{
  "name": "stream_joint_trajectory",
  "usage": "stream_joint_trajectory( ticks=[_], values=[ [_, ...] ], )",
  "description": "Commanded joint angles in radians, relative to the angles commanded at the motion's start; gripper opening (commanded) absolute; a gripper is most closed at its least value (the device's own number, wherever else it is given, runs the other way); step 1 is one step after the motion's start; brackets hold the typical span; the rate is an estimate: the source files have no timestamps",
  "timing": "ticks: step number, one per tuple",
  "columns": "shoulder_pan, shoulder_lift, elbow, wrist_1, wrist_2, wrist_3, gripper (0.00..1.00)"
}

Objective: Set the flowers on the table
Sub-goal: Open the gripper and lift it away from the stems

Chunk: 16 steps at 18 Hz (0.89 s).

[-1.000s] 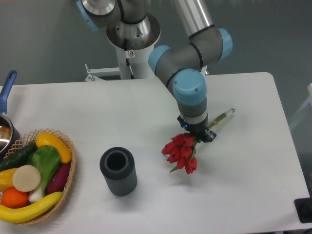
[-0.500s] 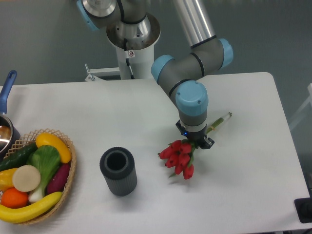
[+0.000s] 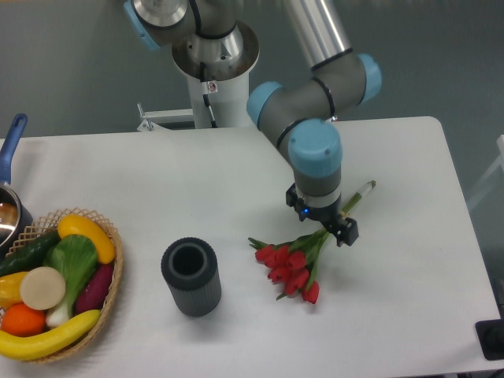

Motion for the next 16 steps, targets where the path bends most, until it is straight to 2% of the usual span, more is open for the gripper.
stream_joint_trajectory(
  ticks=[4,6,9,12,14,16],
  values=[
    [0.018,0.083,0.019,-0.017,-0.043,0.003,1.0],
    [0.031,0.126,0.022,-0.061,-0.08,0.009,1.0],
    [0.081,0.189,0.017,-0.141,-0.112,0.173,1.0],
    [0.147,0.236,0.016,-0.245,-0.117,0.303,1.0],
    [0.21,0.267,0.002,-0.276,-0.155,0.424,1.0],
    [0.251,0.287,-0.017,-0.284,-0.184,0.504,1.0]
  ],
)
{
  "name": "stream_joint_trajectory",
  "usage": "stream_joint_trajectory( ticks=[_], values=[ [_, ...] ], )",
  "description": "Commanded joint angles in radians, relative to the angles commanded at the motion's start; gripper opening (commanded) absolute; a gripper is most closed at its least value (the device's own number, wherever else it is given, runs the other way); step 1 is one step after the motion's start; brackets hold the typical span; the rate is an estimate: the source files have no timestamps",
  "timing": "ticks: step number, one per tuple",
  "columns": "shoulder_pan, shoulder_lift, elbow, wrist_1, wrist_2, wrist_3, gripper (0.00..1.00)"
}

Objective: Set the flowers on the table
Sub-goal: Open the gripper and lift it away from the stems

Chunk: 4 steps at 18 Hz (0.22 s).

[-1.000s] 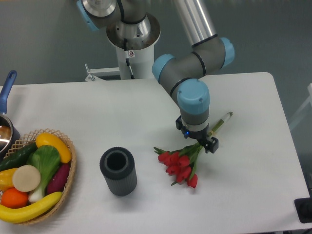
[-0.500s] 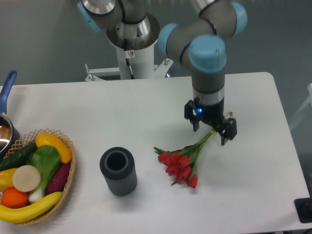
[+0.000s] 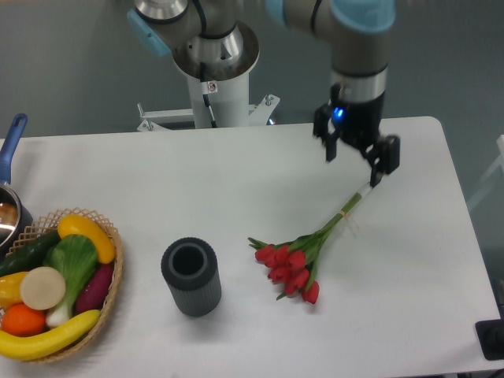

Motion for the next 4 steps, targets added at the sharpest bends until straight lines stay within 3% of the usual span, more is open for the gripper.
stream_joint_trajectory(
  ticks=[4],
  values=[
    [0.015,0.014,-0.014,-0.005,-0.003,0.022,1.0]
  ],
)
